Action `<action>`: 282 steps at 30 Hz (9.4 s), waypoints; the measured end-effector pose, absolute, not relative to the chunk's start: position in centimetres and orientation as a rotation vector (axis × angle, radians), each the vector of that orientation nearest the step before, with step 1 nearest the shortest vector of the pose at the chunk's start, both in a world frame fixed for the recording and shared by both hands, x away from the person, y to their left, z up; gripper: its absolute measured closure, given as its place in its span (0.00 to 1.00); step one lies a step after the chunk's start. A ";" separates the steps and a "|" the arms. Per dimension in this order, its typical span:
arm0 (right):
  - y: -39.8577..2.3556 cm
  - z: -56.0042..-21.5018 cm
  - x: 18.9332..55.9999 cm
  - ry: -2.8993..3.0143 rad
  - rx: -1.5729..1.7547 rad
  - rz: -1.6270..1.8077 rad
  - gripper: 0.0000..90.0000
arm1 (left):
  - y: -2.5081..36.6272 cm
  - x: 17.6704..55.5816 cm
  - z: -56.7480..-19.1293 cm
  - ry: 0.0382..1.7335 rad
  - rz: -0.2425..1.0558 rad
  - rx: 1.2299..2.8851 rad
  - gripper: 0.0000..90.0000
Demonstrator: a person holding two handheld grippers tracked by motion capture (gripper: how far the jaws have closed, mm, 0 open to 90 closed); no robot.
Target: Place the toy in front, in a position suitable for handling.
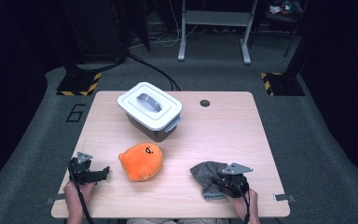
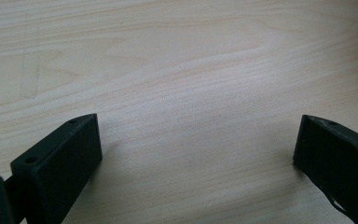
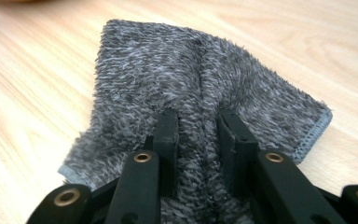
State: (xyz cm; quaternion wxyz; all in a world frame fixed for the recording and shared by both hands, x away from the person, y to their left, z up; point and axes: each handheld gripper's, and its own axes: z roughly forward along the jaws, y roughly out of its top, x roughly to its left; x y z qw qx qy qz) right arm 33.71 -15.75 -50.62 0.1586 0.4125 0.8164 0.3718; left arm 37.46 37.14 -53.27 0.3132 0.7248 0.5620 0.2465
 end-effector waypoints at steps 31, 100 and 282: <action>-25.1 -48.2 43.3 2.125 1.355 0.955 0.77 | 37.1 37.5 -53.2 1.489 0.642 1.912 0.01; -24.4 -52.9 34.6 2.133 1.377 0.917 0.08 | 35.8 36.0 -48.4 1.351 0.536 1.783 0.08; -25.2 -50.5 35.1 2.076 1.404 0.997 0.10 | 12.2 37.6 -49.1 0.828 0.337 2.054 0.78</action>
